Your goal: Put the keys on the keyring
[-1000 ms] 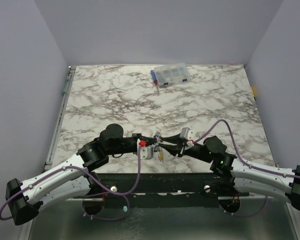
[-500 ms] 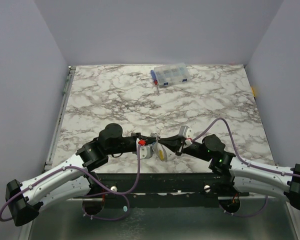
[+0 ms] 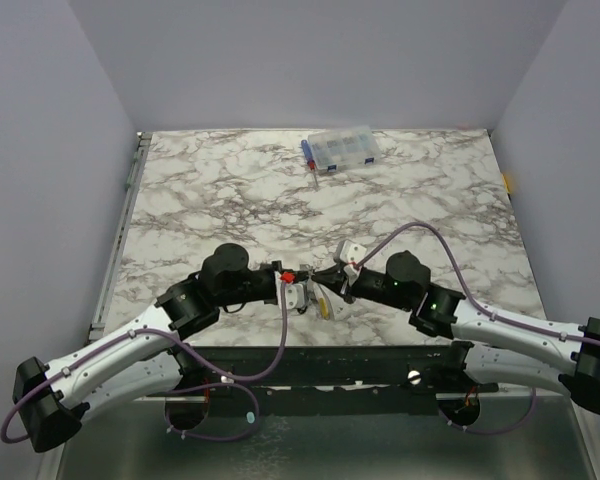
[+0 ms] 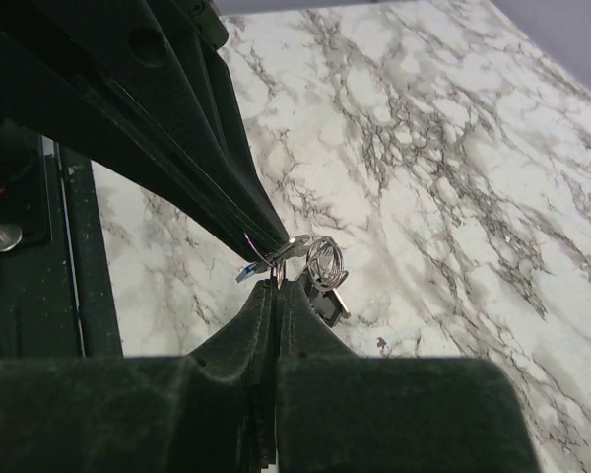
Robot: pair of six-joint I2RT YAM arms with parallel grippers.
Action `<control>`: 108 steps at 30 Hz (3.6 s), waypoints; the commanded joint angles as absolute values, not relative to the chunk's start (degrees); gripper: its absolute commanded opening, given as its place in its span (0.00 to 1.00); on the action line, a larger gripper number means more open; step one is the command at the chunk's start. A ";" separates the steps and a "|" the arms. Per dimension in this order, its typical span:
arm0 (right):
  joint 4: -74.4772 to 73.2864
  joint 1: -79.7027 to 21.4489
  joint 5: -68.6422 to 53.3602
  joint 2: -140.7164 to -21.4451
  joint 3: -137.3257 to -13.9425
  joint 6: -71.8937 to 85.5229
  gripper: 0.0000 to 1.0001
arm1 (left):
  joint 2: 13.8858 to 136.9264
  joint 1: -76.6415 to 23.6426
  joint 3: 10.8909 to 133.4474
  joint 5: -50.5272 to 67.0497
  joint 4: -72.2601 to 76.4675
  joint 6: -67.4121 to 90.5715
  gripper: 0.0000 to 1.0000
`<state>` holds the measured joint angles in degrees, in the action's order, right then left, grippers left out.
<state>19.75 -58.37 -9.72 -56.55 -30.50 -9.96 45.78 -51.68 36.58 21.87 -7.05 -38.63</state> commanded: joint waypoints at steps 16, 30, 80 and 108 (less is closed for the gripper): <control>14.85 -59.40 -2.62 -65.06 -38.72 -8.71 0.00 | 55.14 -52.57 44.31 22.92 -1.80 -22.77 0.00; 26.18 -59.41 2.45 -63.62 -34.37 -8.58 0.00 | 58.12 -52.85 48.92 16.24 -0.19 0.50 0.00; 66.94 -59.41 -5.82 -51.57 -8.87 -12.53 0.00 | 51.34 -54.41 56.08 11.10 -6.55 22.11 0.54; 41.21 -59.41 -17.13 -27.76 -16.05 -2.03 0.00 | 35.35 -54.50 31.89 31.44 18.38 3.72 0.63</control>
